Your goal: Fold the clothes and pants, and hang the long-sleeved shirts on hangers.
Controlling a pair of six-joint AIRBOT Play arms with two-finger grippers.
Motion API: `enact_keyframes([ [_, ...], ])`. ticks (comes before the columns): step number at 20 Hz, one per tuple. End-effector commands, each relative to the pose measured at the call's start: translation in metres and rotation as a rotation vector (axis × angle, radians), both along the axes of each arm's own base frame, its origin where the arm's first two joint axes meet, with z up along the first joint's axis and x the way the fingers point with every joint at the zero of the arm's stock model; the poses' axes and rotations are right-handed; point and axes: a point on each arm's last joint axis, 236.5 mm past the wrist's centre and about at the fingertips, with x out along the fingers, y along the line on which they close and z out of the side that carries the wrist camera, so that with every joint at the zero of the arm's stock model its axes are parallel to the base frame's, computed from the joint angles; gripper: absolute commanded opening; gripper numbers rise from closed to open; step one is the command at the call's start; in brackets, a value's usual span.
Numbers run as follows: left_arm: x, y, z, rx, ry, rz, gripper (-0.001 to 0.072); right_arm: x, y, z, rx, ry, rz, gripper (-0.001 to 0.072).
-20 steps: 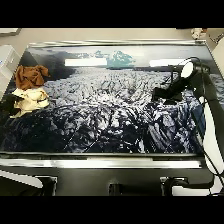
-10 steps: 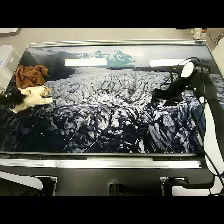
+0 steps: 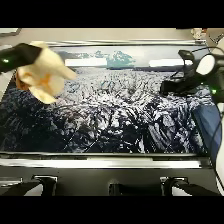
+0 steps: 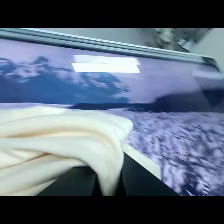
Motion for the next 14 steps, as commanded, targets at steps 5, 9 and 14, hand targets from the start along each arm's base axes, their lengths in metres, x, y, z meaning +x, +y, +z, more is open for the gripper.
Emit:
enact_keyframes([
  [5, -0.142, -0.212, -0.172, 0.089, 0.399, -0.336, 0.0022, -0.043, -0.007, 0.043, -0.03, -0.021, 0.008, 0.0662],
  [9, -0.196, -0.276, -0.291, 0.018, 0.746, -0.308, 0.0415, -0.047, -0.007, 0.041, -0.03, -0.004, 0.006, 0.0662],
  [14, -0.124, -0.227, -0.27, 0.055, 0.757, -0.323, 0.072, -0.067, 0.018, 0.028, 0.086, 0.106, 0.006, 0.0665],
])
